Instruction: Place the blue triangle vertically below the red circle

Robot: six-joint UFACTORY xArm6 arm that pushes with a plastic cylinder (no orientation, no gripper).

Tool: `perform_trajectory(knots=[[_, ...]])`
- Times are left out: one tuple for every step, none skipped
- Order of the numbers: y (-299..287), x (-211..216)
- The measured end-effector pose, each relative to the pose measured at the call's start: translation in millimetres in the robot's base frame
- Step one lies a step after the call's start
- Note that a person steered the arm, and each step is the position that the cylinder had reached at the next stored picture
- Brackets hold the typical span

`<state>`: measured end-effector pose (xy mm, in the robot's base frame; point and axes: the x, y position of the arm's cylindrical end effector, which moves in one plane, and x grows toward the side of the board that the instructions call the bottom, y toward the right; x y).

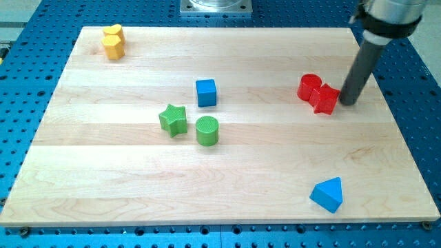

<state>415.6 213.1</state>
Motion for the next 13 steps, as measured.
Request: perform_trajectory(knots=[[-63.5, 26.1], [-96.2, 32.7], [-60.4, 32.7], [7.6, 9.0], [10.9, -38.7], [-40.2, -45.5], [-16.1, -45.5], [59.0, -12.4], [71.2, 78.2], [38.3, 152.5], [22.8, 158.7], [23.7, 162.1], [26.6, 168.9]])
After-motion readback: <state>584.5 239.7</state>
